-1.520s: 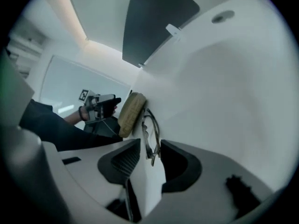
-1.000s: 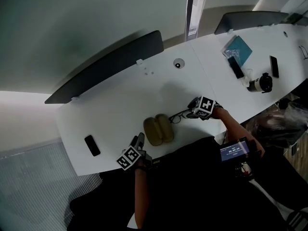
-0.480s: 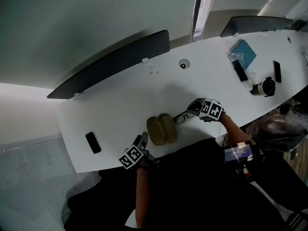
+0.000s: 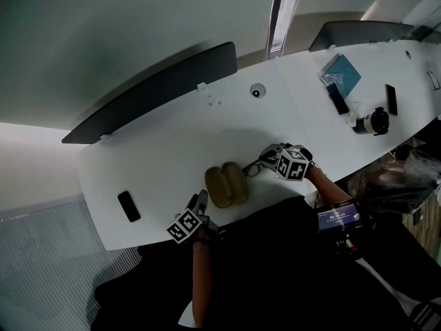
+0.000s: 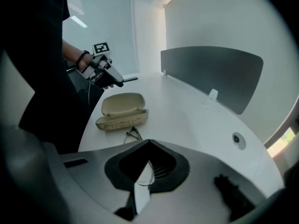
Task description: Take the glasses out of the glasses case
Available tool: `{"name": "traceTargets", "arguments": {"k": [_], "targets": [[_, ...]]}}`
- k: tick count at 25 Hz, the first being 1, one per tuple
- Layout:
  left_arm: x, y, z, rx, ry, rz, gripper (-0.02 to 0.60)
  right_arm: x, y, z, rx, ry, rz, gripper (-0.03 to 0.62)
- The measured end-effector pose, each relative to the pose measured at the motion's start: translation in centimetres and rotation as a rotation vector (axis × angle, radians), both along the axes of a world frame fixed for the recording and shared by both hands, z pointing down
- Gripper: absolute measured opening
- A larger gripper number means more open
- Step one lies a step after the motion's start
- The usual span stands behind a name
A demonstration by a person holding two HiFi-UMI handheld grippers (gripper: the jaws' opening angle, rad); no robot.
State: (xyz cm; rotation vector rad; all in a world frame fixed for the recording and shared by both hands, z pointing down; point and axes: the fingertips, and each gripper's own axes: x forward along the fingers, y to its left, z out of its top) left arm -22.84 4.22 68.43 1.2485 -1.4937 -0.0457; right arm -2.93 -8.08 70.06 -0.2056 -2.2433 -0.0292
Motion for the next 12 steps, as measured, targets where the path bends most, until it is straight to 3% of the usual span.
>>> {"name": "traceTargets", "arguments": {"k": [12], "targets": [[1.2, 0.3, 0.5, 0.011, 0.019, 0.013, 0.219, 1.0, -0.6, -0.3, 0.135, 0.058, -0.016, 0.008]]}}
